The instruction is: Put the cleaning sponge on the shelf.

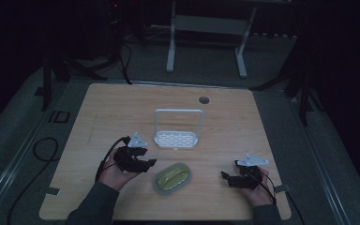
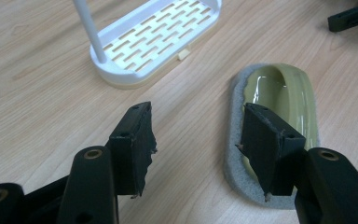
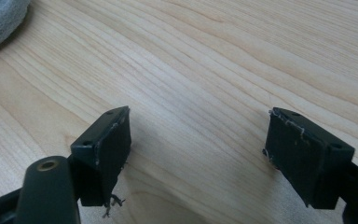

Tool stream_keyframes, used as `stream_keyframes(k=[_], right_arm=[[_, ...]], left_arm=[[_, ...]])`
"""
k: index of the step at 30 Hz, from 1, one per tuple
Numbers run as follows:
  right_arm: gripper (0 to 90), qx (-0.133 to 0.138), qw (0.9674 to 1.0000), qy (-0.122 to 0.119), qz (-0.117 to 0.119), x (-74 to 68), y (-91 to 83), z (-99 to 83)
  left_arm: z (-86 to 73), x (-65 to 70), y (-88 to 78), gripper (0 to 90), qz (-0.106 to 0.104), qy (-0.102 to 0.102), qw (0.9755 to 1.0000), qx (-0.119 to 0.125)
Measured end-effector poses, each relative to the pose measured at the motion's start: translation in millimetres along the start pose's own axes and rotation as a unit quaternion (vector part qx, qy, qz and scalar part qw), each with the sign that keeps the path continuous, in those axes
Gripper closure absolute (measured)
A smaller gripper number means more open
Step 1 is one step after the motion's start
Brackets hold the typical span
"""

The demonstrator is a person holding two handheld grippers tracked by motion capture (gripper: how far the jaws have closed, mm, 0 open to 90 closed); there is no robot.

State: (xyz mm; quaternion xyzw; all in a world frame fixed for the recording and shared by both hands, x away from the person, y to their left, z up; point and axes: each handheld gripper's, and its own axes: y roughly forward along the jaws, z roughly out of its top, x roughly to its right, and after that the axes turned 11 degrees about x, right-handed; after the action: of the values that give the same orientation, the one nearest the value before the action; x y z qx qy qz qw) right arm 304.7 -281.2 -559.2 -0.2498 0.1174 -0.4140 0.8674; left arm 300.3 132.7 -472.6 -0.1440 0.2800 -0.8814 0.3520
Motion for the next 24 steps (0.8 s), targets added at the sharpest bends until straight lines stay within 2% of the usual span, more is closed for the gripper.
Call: stream_keyframes(k=[10, 17, 24], right_arm=[[21.8, 0.000, 1.0000, 0.000, 0.000, 0.0, 0.0, 0.0], [21.8, 0.000, 1.0000, 0.000, 0.000, 0.0, 0.0, 0.0], [21.8, 0.000, 1.0000, 0.000, 0.000, 0.0, 0.0, 0.0]], left_arm=[[9.0, 5.2, 1.7, 44.9, -0.012, 0.006, 0.9999, -0.005], [14.8, 11.3, 4.5, 45.7, -0.020, 0.014, 0.9995, -0.020], [21.3, 15.0, 8.9, 45.9, -0.027, 0.011, 0.9990, -0.032]])
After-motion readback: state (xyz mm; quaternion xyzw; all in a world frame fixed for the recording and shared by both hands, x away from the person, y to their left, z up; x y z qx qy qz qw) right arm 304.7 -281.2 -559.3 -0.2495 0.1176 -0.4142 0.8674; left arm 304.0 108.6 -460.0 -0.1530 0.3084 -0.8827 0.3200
